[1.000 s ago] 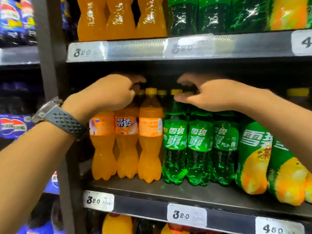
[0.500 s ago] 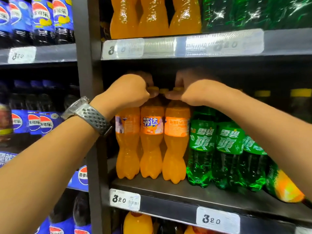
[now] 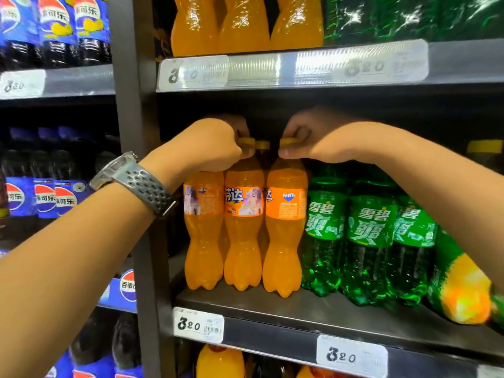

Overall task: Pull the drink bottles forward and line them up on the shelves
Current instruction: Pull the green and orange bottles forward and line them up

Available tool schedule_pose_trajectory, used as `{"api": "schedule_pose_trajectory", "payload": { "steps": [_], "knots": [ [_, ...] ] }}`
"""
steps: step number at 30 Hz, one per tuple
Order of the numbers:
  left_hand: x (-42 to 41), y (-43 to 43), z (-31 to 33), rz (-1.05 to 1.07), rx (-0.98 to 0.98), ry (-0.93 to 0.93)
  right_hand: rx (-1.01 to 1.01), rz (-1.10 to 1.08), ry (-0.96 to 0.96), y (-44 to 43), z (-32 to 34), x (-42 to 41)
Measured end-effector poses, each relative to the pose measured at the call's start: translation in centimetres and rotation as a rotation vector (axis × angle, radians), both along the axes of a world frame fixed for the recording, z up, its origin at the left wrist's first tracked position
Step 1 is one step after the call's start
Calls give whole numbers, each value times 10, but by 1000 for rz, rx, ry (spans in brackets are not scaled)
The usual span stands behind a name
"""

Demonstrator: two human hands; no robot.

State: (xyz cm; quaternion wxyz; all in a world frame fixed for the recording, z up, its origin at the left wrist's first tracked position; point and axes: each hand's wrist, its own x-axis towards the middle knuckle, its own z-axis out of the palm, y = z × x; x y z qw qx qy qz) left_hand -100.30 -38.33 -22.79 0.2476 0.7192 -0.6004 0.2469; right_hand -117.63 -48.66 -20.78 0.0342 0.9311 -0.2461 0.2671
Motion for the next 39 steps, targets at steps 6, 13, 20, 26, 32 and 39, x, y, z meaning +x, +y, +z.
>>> {"api": "schedule_pose_trajectory", "payload": {
  "steps": [6, 13, 20, 26, 32, 39],
  "knots": [
    [1, 1, -1, 41, 6, 15, 74, 76, 56, 6, 1, -4],
    [-6, 20, 3, 166, 125, 5, 75, 72, -30, -1, -2, -1],
    [-12, 29, 15, 365, 236, -163, 89, 88, -11, -4, 0, 0],
    [2, 12, 13, 464, 156, -299, -17, -39, 63, -7, 3, -10],
    [7, 9, 17, 450, 192, -278, -50, -209, 213, -11, 7, -25],
    [7, 5, 15, 453, 128, -306, -69, -207, 182, -18, 7, -31]
  ]
}}
